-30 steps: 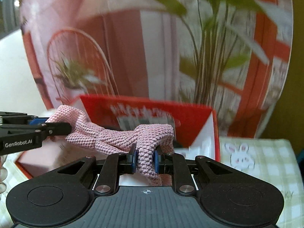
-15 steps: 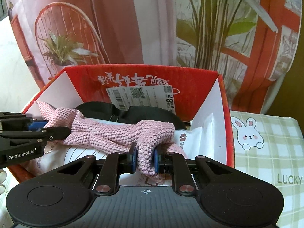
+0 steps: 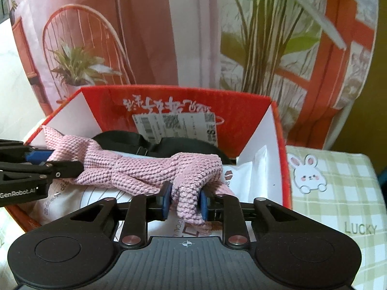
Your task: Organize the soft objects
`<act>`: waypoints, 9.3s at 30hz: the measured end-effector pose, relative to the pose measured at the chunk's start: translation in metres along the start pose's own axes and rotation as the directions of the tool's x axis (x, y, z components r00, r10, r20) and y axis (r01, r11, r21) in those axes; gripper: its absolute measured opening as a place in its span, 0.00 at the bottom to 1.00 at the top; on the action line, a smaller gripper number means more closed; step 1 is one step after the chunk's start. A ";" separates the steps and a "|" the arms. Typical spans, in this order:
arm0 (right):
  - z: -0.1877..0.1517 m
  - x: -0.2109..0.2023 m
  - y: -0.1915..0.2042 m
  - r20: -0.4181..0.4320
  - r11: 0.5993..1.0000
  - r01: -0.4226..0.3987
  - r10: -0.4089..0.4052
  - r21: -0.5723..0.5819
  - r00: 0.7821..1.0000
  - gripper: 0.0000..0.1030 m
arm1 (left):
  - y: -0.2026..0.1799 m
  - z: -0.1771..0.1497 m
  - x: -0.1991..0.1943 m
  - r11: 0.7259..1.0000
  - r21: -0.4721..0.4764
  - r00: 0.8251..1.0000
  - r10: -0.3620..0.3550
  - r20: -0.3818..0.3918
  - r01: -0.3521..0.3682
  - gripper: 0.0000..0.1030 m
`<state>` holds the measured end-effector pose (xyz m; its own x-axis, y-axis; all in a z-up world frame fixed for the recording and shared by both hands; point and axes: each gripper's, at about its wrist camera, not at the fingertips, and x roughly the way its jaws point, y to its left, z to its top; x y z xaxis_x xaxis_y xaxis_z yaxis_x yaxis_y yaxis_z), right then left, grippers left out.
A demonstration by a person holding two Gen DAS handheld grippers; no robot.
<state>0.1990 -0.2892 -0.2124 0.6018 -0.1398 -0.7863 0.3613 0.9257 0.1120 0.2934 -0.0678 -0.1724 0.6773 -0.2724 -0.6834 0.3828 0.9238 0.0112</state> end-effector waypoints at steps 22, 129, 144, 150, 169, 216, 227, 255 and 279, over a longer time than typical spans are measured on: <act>-0.017 -0.102 0.017 0.162 0.999 0.015 -0.008 -0.044 0.987 0.79 | -0.030 -0.022 -0.097 0.998 0.002 0.994 0.061 0.093 -0.061 0.94; -0.234 -0.146 0.067 -0.030 0.951 -0.296 0.295 -0.087 0.955 0.54 | -0.068 -0.193 -0.118 0.924 -0.158 0.936 -0.352 -0.002 0.347 0.47; -0.120 -0.163 0.059 0.189 0.949 -0.246 0.283 -0.196 0.941 0.52 | -0.039 -0.072 -0.151 0.924 -0.072 0.907 -0.349 0.238 0.374 0.47; -0.060 -0.153 0.053 0.245 0.952 -0.209 0.262 -0.222 0.933 0.52 | -0.021 -0.017 -0.129 0.912 -0.086 0.894 -0.370 0.251 0.402 0.47; -0.021 -0.042 0.029 0.041 0.971 -0.221 0.225 -0.096 0.973 0.49 | 0.007 -0.001 -0.002 0.918 -0.227 0.942 -0.335 -0.001 0.326 0.44; 0.003 -0.129 0.018 0.200 0.999 -0.018 0.024 -0.033 0.979 0.99 | -0.007 0.008 -0.138 0.996 -0.063 0.972 0.073 0.222 -0.060 1.00; 0.001 -0.219 0.038 0.363 0.998 0.011 0.009 -0.054 0.932 1.00 | -0.013 0.000 -0.238 0.979 -0.138 0.884 0.193 0.427 -0.147 1.00; -0.030 -0.339 0.073 0.518 0.993 0.092 -0.043 -0.070 0.854 1.00 | -0.032 -0.030 -0.333 0.969 -0.153 0.826 0.244 0.508 -0.193 1.00; -0.031 -0.345 0.068 0.511 0.995 0.072 -0.029 -0.064 0.859 1.00 | -0.033 -0.031 -0.333 0.966 -0.172 0.839 0.252 0.482 -0.191 1.00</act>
<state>-0.0063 -0.1670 0.0480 0.8705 -0.3267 -0.3681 0.3573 0.9338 0.0162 0.0356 0.0006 0.0318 0.9678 -0.1254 -0.2184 0.1320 0.9911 0.0157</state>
